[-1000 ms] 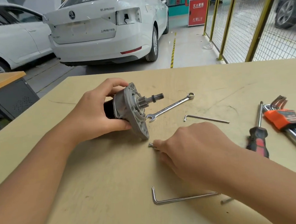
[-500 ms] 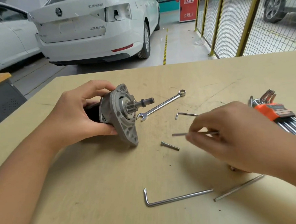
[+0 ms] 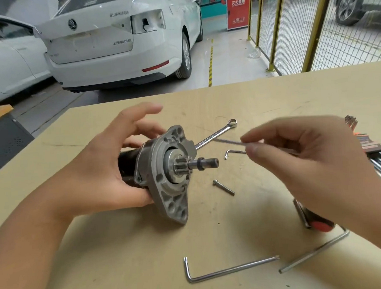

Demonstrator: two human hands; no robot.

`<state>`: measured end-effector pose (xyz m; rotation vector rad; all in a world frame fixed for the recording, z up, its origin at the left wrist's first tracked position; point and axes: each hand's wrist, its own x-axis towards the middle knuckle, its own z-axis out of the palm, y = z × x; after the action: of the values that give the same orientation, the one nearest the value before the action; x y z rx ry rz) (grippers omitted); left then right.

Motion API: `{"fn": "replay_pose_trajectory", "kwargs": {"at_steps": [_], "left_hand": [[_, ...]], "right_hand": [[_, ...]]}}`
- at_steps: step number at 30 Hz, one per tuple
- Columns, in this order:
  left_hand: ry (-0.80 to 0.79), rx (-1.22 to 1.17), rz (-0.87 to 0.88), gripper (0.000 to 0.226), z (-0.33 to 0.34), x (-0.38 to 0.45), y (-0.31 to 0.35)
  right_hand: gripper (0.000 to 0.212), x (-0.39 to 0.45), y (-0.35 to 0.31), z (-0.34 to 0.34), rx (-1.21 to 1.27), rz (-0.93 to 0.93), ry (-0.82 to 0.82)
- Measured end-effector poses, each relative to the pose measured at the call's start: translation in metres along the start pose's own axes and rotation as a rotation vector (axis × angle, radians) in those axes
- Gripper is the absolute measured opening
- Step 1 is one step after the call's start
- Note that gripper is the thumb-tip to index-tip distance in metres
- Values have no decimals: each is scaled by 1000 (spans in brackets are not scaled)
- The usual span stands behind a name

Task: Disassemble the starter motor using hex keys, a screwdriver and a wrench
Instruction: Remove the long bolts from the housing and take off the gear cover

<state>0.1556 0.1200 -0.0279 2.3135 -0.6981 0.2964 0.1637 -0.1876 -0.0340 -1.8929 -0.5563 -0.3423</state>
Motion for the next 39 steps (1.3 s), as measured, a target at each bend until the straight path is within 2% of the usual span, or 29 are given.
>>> {"fn": "replay_pose_trajectory", "kwargs": {"at_steps": [2,5,9,12,15,18,20,28,31,37,39], "left_hand": [[-58,-29,-72,108,2,-1,3],[-15,78,-98,98,-1,-1,8],[45,226,-24,92,-6,0,14],[47,249,5,91,-5,1,11],[-17,230,-63,97,-6,1,3],[-77,149,-100,85,-4,2,-2],[-84,100,-97,79,-2,4,-3],[-74,66,-79,79,2,7,-2],[-69,64,-74,80,2,6,-3],[-50,31,-130,82,4,4,-1],[-54,16,-154,82,4,4,-1]], "right_hand": [[13,17,-9,3,36,-24,14],[13,44,-27,12,-23,-65,-25],[16,58,-31,28,-112,-46,-80],[18,54,-20,34,-116,22,-90],[19,51,-10,38,28,136,-136],[17,52,-6,41,159,235,-166],[14,54,-5,40,213,291,-185],[13,59,-10,33,405,571,-330],[15,59,-10,35,417,582,-314],[9,59,-13,33,329,478,-319],[10,59,-14,33,348,509,-333]]}}
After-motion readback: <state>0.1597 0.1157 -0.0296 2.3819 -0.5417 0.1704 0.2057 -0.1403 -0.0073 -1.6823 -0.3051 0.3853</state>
